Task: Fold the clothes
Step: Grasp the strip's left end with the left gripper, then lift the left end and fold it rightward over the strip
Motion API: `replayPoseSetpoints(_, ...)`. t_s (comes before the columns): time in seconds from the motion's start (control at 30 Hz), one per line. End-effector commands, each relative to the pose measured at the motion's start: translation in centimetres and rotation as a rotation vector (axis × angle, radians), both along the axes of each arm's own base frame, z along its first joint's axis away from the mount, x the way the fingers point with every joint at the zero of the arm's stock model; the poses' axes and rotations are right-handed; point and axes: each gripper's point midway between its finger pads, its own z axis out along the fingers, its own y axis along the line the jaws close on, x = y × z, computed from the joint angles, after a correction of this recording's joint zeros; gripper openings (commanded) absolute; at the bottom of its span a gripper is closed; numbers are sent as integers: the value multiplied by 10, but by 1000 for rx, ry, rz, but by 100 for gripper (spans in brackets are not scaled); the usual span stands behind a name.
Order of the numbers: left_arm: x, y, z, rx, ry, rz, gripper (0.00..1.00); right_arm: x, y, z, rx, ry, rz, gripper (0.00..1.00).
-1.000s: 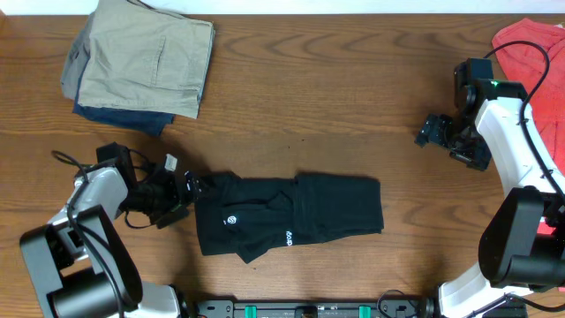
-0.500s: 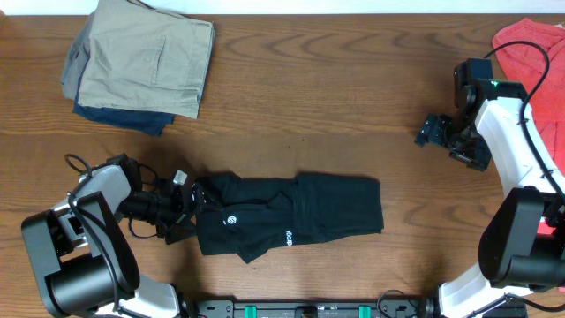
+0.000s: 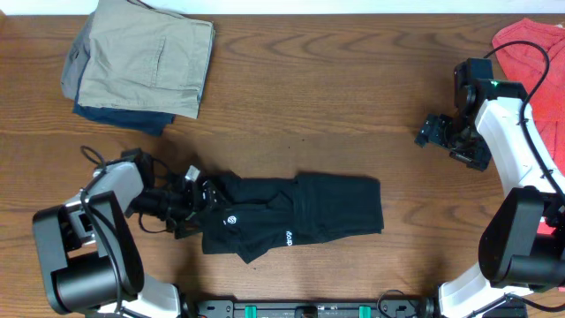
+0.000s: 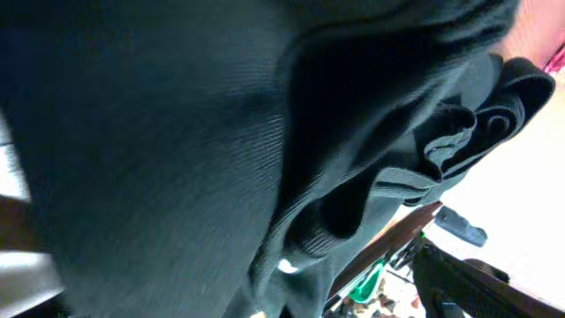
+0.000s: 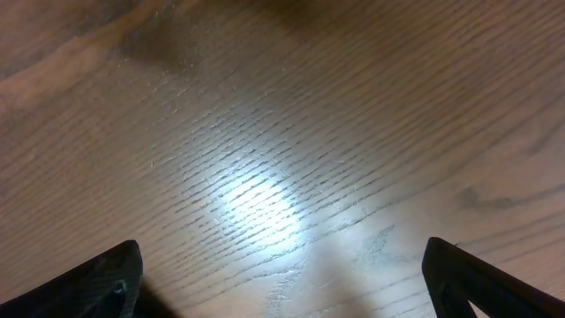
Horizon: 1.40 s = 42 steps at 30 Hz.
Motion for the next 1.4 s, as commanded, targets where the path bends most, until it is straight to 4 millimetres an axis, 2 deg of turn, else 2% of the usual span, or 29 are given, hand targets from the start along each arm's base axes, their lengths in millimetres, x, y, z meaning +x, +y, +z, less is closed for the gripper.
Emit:
replayPoseSetpoints(0.0, -6, -5, -16, 52, 12, -58, 94, 4, -2, 8, -6, -26, -16, 99)
replayPoseSetpoints(0.2, -4, -14, -17, 60, 9, -82, 93, 4, -2, 8, -6, -26, -16, 99)
replayPoseSetpoints(0.3, -5, -14, -17, 60, 12, -81, 86, 4, -2, 8, -6, -26, -16, 99)
replayPoseSetpoints(0.57, -4, -14, -17, 61, 10, -81, 28, 4, -2, 8, -6, -26, -16, 99)
replayPoseSetpoints(0.67, -3, -14, -17, 63, 7, -81, 19, 4, -2, 8, -6, -26, -16, 99)
replayPoseSetpoints(0.73, -3, -9, -20, 100, 28, -68, 6, 4, -2, 8, -6, -26, -16, 99)
replayPoseSetpoints(0.87, -3, 8, -26, 219, 85, -47, 6, 4, -2, 8, -6, -26, -16, 99)
replayPoseSetpoints(1.03, 3, 20, -19, 293, 120, -36, 6, 4, -2, 8, -6, -26, -16, 99)
replayPoseSetpoints(1.2, 17, 34, -2, 376, 130, -5, 6, 4, -2, 8, -6, -26, -16, 99)
replayPoseSetpoints(1.37, 26, 44, 29, 436, 108, 12, 6, 4, -2, 8, -6, -26, -16, 99)
